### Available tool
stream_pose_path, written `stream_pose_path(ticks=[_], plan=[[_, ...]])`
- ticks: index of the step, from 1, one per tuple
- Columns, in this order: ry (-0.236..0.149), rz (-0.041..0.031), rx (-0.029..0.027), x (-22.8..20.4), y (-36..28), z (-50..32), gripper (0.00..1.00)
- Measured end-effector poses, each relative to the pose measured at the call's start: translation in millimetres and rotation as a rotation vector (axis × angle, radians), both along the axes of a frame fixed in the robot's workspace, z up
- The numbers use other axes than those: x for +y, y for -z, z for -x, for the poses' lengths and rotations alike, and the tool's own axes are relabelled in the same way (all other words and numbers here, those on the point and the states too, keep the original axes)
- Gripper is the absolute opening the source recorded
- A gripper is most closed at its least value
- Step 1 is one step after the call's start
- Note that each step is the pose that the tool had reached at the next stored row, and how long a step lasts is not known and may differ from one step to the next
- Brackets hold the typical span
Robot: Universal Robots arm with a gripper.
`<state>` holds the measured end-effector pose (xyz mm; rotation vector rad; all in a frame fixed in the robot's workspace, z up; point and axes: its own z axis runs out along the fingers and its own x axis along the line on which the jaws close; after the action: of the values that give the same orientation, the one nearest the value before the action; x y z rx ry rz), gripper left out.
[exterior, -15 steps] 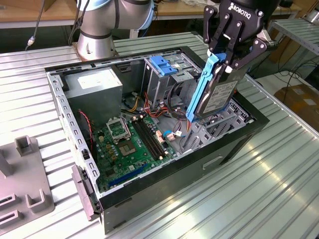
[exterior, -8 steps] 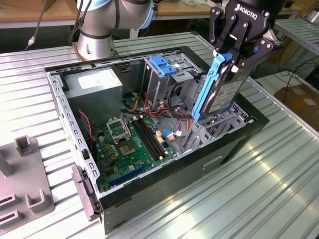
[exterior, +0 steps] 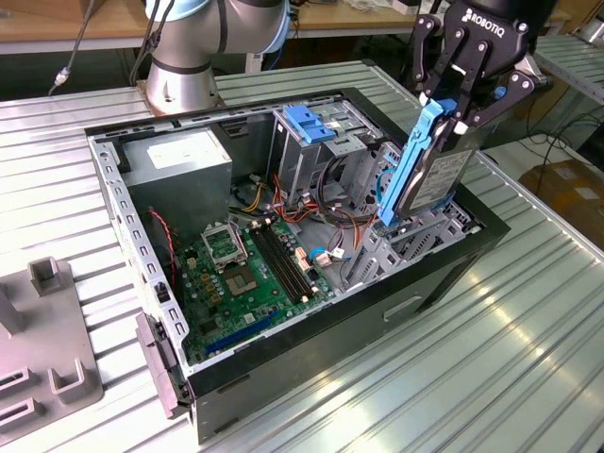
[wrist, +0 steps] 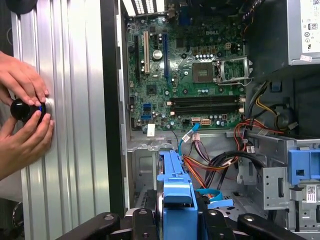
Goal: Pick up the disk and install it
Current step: 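Insert the disk into the insertion slot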
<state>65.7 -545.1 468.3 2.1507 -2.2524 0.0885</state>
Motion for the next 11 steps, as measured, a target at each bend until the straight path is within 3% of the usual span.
stream_pose_path(ticks=[11], plan=[[0.0,0.0002,0.0,-0.1,0.1,-2.0,0.37]])
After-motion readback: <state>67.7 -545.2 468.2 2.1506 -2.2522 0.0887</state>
